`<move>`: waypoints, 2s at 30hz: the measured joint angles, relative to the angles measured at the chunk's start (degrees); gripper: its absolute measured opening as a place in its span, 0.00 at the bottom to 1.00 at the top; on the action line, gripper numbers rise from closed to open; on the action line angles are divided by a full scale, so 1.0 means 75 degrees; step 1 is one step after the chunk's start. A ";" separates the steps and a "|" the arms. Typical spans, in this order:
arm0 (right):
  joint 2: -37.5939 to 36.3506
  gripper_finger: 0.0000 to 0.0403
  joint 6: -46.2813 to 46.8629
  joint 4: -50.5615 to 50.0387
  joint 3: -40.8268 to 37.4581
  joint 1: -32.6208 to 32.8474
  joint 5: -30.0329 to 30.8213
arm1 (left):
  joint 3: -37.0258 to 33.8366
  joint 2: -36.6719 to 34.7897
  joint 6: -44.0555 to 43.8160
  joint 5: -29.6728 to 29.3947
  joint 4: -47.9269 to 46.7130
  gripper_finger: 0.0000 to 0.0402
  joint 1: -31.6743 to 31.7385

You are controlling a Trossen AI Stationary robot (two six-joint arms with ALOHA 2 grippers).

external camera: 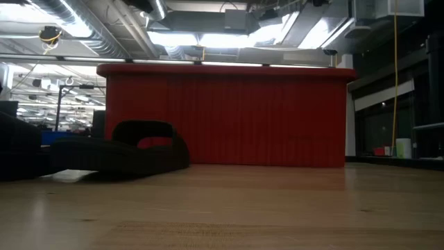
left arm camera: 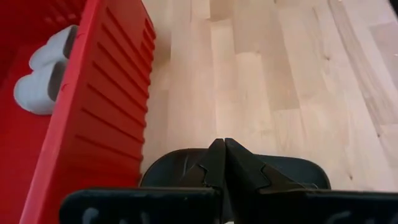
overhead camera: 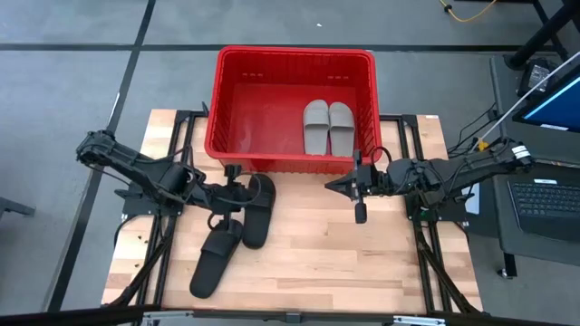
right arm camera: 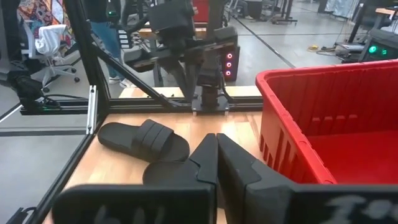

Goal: Pick and place slides into bin
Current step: Put the top black slide into the red bin

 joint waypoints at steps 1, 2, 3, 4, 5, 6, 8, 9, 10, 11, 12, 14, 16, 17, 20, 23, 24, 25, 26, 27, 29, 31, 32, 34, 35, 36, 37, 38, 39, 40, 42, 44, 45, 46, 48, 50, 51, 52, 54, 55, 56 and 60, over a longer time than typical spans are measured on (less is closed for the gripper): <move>0.0003 0.02 -0.0001 -0.0003 0.0000 -0.0002 0.0000 | 0.0000 -0.0020 0.0000 -0.0037 -0.0034 0.02 0.0006; 0.0003 0.03 -0.0007 -0.0003 0.0000 -0.0002 0.0000 | 0.0000 -0.0035 0.0003 -0.0050 -0.0049 0.02 0.0012; 0.0003 0.03 -0.0004 0.0000 0.0000 -0.0002 0.0000 | 0.0000 -0.0041 0.0041 -0.0057 -0.0042 0.03 0.0012; 0.0003 0.04 0.0005 -0.0003 0.0000 -0.0002 0.0000 | 0.0000 -0.0044 0.0103 -0.0055 -0.0043 0.04 0.0012; 0.0003 0.04 0.0008 -0.0003 0.0000 -0.0002 0.0000 | 0.0000 -0.0042 0.0149 -0.0042 -0.0049 0.05 0.0012; 0.0003 0.05 0.0008 -0.0002 0.0000 -0.0002 0.0000 | 0.0000 -0.0042 0.0150 -0.0019 -0.0058 0.07 0.0012; 0.0003 0.05 0.0008 0.0006 0.0003 -0.0002 0.0000 | 0.0000 -0.0042 0.0140 0.0014 -0.0100 0.11 0.0012; 0.0003 0.05 0.0008 0.0020 0.0003 -0.0002 0.0000 | 0.0000 -0.0042 0.0102 0.0019 -0.0128 0.13 0.0012; 0.0003 0.05 0.0008 0.0040 0.0003 -0.0002 0.0000 | 0.0000 -0.0042 0.0079 0.0023 -0.0155 0.15 0.0012; 0.0003 0.05 0.0008 0.0068 0.0003 -0.0002 0.0000 | 0.0000 -0.0042 0.0034 0.0024 -0.0183 0.18 0.0012; 0.0003 0.05 0.0008 0.0076 0.0006 -0.0002 0.0000 | 0.0000 -0.0042 -0.0033 0.0024 -0.0230 0.20 -0.0003; 0.0003 0.05 0.0019 0.0108 0.0006 -0.0002 0.0000 | 0.0000 -0.0042 -0.0098 0.0024 -0.0312 0.25 -0.0015; 0.0003 0.05 0.0022 0.0116 0.0006 -0.0002 0.0000 | 0.0000 -0.0042 0.0046 0.0005 -0.0315 0.30 -0.0015; 0.0003 0.05 0.0024 0.0117 0.0006 -0.0002 0.0000 | 0.0000 -0.0042 0.0218 -0.0042 -0.0328 0.32 -0.0015; 0.0003 0.05 0.0095 0.0117 0.0006 -0.0002 0.0000 | -0.0080 -0.0042 0.0638 -0.0060 -0.0323 0.37 -0.0017; 0.0003 0.05 0.0191 0.0114 0.0006 -0.0002 0.0000 | -0.0232 -0.0002 0.0718 -0.0054 -0.0357 0.39 -0.0017; 0.0003 0.05 0.0191 0.0114 0.0006 -0.0002 0.0000 | -0.0263 0.0047 0.0691 -0.0057 -0.0351 0.39 -0.0017; 0.0003 0.05 0.0191 0.0114 0.0006 -0.0002 0.0000 | -0.0292 0.0102 0.0680 -0.0054 -0.0351 0.39 -0.0017; 0.0003 0.05 0.0190 0.0112 0.0006 -0.0002 0.0000 | -0.0319 0.0171 0.0679 -0.0054 -0.0361 0.39 -0.0017; 0.0003 0.05 0.0186 0.0101 0.0006 -0.0002 0.0000 | -0.0321 0.0254 0.0678 -0.0059 -0.0364 0.38 -0.0017; 0.0003 0.05 0.0184 0.0033 0.0006 -0.0002 0.0000 | -0.0321 0.0429 0.0616 -0.0072 -0.0309 0.37 -0.0017; 0.0005 0.05 0.0188 -0.0051 0.0007 -0.0002 0.0000 | -0.0321 0.0665 0.0430 -0.0086 -0.0224 0.36 -0.0017; 0.0006 0.05 0.0188 -0.0099 0.0007 -0.0002 0.0000 | -0.0321 0.0801 0.0360 -0.0071 -0.0226 0.36 -0.0017; 0.0006 0.05 0.0187 -0.0165 0.0001 -0.0002 0.0000 | -0.0321 0.1080 0.0293 0.0031 -0.0265 0.35 -0.0020; 0.0006 0.05 0.0186 -0.0165 -0.0019 -0.0002 0.0000 | -0.0321 0.1216 0.0286 0.0047 -0.0257 0.35 -0.0026; 0.0006 0.05 0.0186 -0.0215 -0.0030 -0.0002 0.0000 | -0.0321 0.1354 0.0285 0.0060 -0.0256 0.35 -0.0026; 0.0007 0.05 0.0186 -0.0231 -0.0035 -0.0002 0.0000 | -0.0321 0.1488 0.0268 0.0066 -0.0261 0.35 -0.0026; 0.0012 0.05 0.0186 -0.0233 -0.0035 -0.0002 0.0000 | -0.0323 0.1607 0.0217 0.0064 -0.0256 0.35 -0.0026; 0.0012 0.05 0.0186 -0.0235 -0.0035 -0.0002 0.0000 | -0.0321 0.1715 0.0088 0.0006 -0.0256 0.35 -0.0026; 0.0012 0.05 0.0180 -0.0233 -0.0035 -0.0002 0.0000 | -0.0321 0.1811 -0.0079 -0.0056 -0.0255 0.35 -0.0026; 0.0012 0.05 0.0107 -0.0235 -0.0035 -0.0002 0.0000 | -0.0321 0.1975 -0.0406 -0.0094 -0.0256 0.35 -0.0026; 0.0012 0.05 -0.0010 -0.0236 -0.0035 -0.0002 0.0000 | -0.0321 0.2096 -0.0667 -0.0182 -0.0259 0.36 -0.0026; 0.0012 0.05 -0.0031 -0.0237 -0.0035 -0.0002 0.0002 | -0.0321 0.2158 -0.0797 -0.0216 -0.0254 0.36 -0.0026; 0.0012 0.05 -0.0055 -0.0242 -0.0035 -0.0002 0.0000 | -0.0321 0.2214 -0.0917 -0.0253 -0.0253 0.36 -0.0026; 0.0012 0.05 -0.0171 -0.0245 -0.0035 -0.0002 0.0003 | -0.0321 0.2283 -0.1085 -0.0271 -0.0256 0.36 -0.0025; 0.0010 0.05 -0.0202 -0.0247 -0.0035 -0.0002 0.0002 | -0.0321 0.2333 -0.1124 -0.0290 -0.0239 0.36 -0.0023; 0.0012 0.05 -0.0201 -0.0252 -0.0037 -0.0002 0.0002 | -0.0321 0.2359 -0.1122 -0.0288 -0.0239 0.36 -0.0023; 0.0009 0.05 -0.0205 -0.0262 -0.0036 -0.0002 0.0000 | -0.0321 0.2379 -0.1100 -0.0290 -0.0239 0.36 -0.0023; 0.0009 0.05 -0.0208 -0.0271 -0.0038 -0.0002 0.0000 | -0.0321 0.2392 -0.1014 -0.0290 -0.0254 0.36 -0.0011; 0.0009 0.05 -0.0208 -0.0271 -0.0038 -0.0002 0.0003 | -0.0321 0.2390 -0.0975 -0.0292 -0.0256 0.36 0.0000; 0.0009 0.05 -0.0211 -0.0274 -0.0038 -0.0002 0.0003 | -0.0321 0.2389 -0.0949 -0.0300 -0.0256 0.36 0.0006; 0.0009 0.05 -0.0201 -0.0364 -0.0044 -0.0002 0.0002 | -0.0321 0.2389 -0.0938 -0.0486 -0.0358 0.36 0.0012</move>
